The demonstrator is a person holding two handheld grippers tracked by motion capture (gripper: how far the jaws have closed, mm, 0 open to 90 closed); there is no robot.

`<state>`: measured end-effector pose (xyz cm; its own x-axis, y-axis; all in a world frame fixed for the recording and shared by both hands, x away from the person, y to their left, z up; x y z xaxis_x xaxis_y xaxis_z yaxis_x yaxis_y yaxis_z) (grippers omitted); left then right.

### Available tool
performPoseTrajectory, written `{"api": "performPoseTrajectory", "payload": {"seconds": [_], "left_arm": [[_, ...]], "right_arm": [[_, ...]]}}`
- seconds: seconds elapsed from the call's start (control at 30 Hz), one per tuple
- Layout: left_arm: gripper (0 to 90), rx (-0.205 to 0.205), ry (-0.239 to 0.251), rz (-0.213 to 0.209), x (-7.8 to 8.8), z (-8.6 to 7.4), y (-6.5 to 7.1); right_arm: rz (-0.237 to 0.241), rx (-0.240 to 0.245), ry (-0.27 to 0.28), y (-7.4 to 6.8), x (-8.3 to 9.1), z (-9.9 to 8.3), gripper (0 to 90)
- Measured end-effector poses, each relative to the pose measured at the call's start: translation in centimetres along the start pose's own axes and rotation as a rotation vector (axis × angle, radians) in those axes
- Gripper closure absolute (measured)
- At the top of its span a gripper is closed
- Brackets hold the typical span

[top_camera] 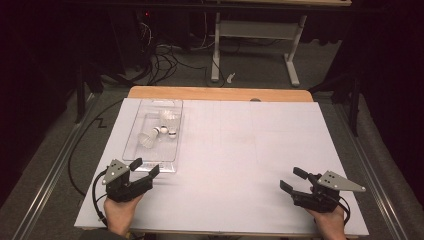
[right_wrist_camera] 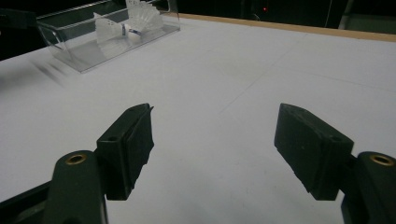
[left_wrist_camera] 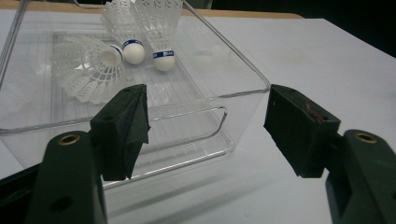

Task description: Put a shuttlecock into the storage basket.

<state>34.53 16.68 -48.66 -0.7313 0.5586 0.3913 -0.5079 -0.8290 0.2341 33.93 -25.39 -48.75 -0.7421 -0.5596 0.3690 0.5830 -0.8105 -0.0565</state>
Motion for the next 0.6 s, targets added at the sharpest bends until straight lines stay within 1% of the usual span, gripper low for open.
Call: {"api": "performPoseTrajectory", "payload": {"seconds": [0.23,0.6], "left_arm": [[31.4,-0.002,0.006,-0.006,0.10,0.02,0.23],[31.3,-0.011,0.002,-0.017,0.08,-0.10,0.56]], "right_arm": [[0.000,0.001,0.001,0.00,0.00,0.02,28.3],[-0.002,0.000,0.002,0.02,0.02,0.04,28.3]]}}
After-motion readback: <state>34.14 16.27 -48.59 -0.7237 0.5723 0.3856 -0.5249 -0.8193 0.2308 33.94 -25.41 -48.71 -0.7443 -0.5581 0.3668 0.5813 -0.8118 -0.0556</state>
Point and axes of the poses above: each handheld gripper's, and its own axes: x roughly backward along the jaws, z roughly out of its top, y roughly to its right, the point moved 10 cm from there along -x, roughly forward along the jaws, and after that the axes turned 5 degrees about -z, right-handed, at the moved point
